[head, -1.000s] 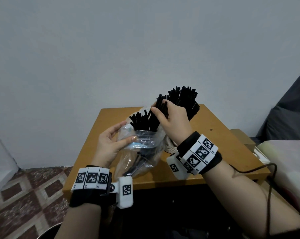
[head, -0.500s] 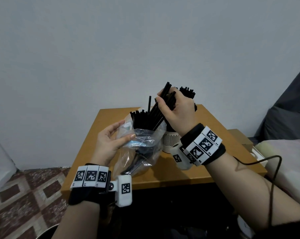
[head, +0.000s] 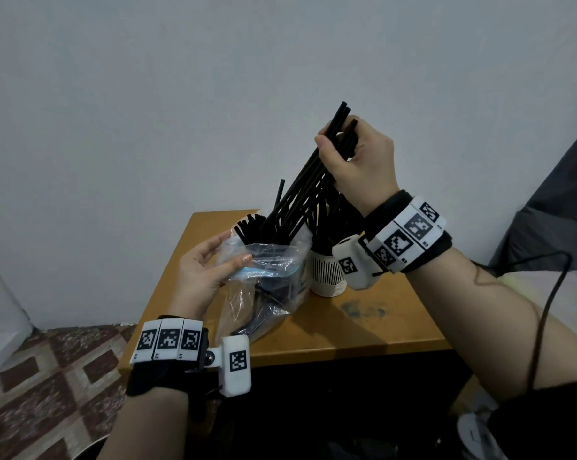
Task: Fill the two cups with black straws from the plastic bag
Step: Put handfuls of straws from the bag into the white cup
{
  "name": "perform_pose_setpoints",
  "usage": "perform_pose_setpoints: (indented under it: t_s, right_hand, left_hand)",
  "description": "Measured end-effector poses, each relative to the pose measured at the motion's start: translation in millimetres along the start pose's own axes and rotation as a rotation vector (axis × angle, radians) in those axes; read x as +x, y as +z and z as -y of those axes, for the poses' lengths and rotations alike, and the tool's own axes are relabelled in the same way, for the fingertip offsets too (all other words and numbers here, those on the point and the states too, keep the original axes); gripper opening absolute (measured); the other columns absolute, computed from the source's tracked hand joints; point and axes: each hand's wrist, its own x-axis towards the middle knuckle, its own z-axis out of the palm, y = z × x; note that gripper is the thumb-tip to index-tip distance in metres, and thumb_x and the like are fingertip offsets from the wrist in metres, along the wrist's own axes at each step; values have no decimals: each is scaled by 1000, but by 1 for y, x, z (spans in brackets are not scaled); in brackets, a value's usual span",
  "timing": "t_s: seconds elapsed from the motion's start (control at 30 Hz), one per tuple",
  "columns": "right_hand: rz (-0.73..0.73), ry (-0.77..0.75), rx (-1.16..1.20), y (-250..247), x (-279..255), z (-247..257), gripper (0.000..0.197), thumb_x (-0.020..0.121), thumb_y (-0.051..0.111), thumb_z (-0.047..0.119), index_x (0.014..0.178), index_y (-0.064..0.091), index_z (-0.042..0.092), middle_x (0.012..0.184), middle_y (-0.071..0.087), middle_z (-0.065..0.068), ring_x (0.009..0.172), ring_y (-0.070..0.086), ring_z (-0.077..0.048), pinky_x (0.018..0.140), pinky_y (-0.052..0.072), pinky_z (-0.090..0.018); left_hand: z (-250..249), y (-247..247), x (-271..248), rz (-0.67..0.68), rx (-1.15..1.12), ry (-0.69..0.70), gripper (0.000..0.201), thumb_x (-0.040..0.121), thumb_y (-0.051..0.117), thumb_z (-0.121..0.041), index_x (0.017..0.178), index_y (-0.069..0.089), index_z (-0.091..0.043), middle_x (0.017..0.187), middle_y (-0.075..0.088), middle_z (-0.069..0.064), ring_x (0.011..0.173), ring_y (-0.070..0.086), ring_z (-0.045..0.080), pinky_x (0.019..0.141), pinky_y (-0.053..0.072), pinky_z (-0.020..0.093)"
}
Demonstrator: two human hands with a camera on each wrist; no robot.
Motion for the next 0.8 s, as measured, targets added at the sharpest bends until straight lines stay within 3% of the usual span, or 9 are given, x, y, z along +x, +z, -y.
perform_pose_setpoints:
  t_s: [0.13,0.23,0.37,0.6,0.73,0.8]
  right_hand:
    - [-17,10,36,-4,8,5,14,86,64,15,81,58,28,70,58,19,61,57,5,60,45,-12]
    - [-9,33,54,-6,12,9,20,87,63,17,79,56,34,62,56,18,52,56,1,52,42,-13]
    - [-21,62,84,-7,17,9,11,87,63,18,80,59,25,58,54,16,46,54,-2,47,40,-15]
    - [-1,28,93,-1,18,15,16,86,62,19,79,57,32,56,55,21,47,54,0,52,39,-14]
    - [61,-15,77,3,15,17,5,88,62,15,85,59,19,65,55,20,50,56,4,53,39,-8]
    - [37,-31,79,4,15,17,5,87,62,16,86,59,19,67,56,19,52,56,4,55,40,-9]
  left_hand:
    - [-4,-1,-2,11,-46,11,57,55,80,-12,110,63,-19,116,66,11,99,69,26,77,60,34]
    - [-4,-3,-1,3,-79,3,53,56,78,-9,106,64,-20,115,67,14,99,69,28,77,60,35]
    - [-3,-8,-1,5,-115,-6,54,57,77,-7,108,64,-19,115,67,16,102,68,31,74,60,32]
    - [-5,-12,-2,-2,-121,-11,60,57,77,-9,115,63,-15,116,66,16,102,67,31,69,60,29]
    - [-5,-15,-2,-1,-117,-5,59,58,77,-9,116,64,-15,115,67,16,101,68,31,71,60,30]
    - [-5,-16,-2,2,-114,-6,61,58,77,-9,117,64,-14,114,68,14,100,68,30,72,60,30]
